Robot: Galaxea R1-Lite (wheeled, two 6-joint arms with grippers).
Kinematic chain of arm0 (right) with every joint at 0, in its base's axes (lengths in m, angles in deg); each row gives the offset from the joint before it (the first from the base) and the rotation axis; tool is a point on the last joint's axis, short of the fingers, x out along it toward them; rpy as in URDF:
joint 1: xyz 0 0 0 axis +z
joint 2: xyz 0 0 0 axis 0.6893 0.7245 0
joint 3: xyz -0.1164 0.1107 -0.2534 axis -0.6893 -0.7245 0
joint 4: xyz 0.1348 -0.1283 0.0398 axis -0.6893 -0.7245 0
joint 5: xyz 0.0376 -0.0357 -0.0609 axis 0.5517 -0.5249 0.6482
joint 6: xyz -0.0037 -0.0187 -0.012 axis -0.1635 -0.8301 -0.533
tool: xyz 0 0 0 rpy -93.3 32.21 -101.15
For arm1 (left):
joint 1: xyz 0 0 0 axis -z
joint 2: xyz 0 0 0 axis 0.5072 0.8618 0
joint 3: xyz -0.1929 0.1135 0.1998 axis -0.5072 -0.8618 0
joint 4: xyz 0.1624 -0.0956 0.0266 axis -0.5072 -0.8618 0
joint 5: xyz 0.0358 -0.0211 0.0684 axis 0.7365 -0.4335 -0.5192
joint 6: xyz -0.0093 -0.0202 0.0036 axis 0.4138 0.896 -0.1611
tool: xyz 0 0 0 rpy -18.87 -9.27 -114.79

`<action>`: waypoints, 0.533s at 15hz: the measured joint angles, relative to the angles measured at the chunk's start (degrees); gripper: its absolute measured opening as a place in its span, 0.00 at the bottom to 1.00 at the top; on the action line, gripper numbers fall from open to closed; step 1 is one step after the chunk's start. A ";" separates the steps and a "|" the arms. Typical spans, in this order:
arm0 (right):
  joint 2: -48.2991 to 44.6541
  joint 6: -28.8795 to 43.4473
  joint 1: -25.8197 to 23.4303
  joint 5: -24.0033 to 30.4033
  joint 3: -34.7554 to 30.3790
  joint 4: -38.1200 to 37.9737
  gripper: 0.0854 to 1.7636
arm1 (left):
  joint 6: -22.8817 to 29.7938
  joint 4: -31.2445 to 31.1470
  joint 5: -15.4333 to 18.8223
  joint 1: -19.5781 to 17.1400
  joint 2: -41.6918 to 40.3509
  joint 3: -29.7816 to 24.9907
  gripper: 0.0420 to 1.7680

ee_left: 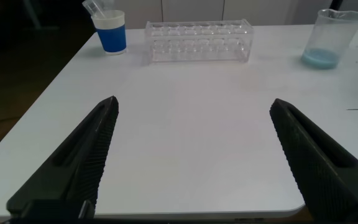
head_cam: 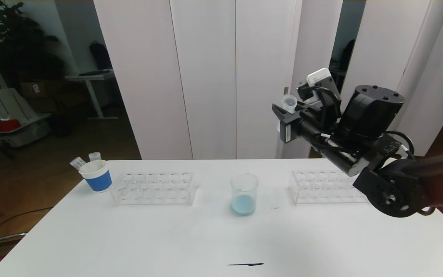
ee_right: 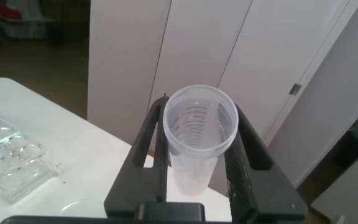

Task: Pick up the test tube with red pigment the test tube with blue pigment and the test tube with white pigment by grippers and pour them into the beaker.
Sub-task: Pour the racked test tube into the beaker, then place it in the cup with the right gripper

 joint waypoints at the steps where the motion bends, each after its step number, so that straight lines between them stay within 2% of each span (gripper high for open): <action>1: -1.56 2.99 -0.90 -0.05 -2.79 0.07 0.31 | -0.02 0.01 0.00 -0.02 0.00 0.00 0.99; 4: -6.36 10.02 -4.35 0.02 -11.30 0.46 0.31 | 0.00 0.00 0.02 0.00 0.00 0.00 0.99; 8: -12.37 10.81 -12.95 0.28 -18.09 1.79 0.31 | -0.02 0.01 0.02 -0.02 0.00 0.00 0.99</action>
